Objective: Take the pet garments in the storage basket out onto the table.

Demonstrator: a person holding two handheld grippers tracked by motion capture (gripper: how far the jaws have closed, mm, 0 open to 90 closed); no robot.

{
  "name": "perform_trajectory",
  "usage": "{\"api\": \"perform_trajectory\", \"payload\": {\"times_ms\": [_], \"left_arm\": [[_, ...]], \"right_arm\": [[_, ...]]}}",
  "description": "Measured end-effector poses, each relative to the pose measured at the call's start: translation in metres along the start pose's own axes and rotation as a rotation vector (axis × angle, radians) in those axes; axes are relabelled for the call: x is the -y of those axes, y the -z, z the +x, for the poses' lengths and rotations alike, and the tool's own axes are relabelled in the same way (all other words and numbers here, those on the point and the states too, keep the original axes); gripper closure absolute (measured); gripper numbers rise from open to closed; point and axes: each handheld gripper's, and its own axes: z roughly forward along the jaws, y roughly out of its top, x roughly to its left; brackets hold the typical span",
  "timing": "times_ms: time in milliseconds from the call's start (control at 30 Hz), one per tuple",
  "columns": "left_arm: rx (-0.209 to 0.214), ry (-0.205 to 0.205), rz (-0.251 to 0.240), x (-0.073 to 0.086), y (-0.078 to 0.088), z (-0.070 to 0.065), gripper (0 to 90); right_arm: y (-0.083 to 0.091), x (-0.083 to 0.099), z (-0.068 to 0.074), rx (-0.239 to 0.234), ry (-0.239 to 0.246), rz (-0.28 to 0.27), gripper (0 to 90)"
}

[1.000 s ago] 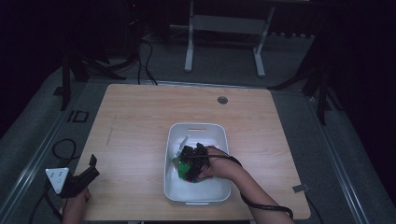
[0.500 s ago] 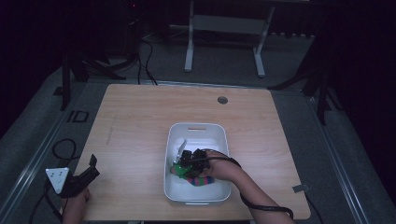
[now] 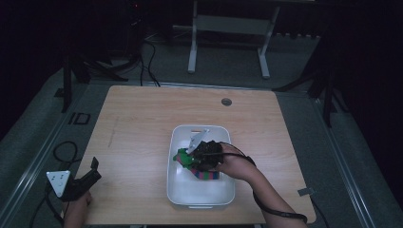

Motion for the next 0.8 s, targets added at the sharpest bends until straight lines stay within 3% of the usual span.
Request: {"api": "perform_trajectory", "payload": {"times_ms": [33,200,567,800], "left_arm": [[0.0,0.0,0.0,0.0,0.0,0.0,1.9],[-0.002,-0.001,-0.001,0.0,0.0,0.0,1.8],[-0.001,-0.001,0.001,0.0,0.0,0.0,1.8],[-0.003,-0.004,0.001,0.0,0.0,0.0,1.9]], "right_arm": [[0.0,0.0,0.0,0.0,0.0,0.0,64.3],[0.035,-0.01,-0.001,0.046,0.006,-0.089,64.3],[0.07,-0.017,-0.009,0.096,-0.002,-0.14,64.2],[0.09,-0.006,-0.018,0.143,-0.019,-0.142,64.1]]}}
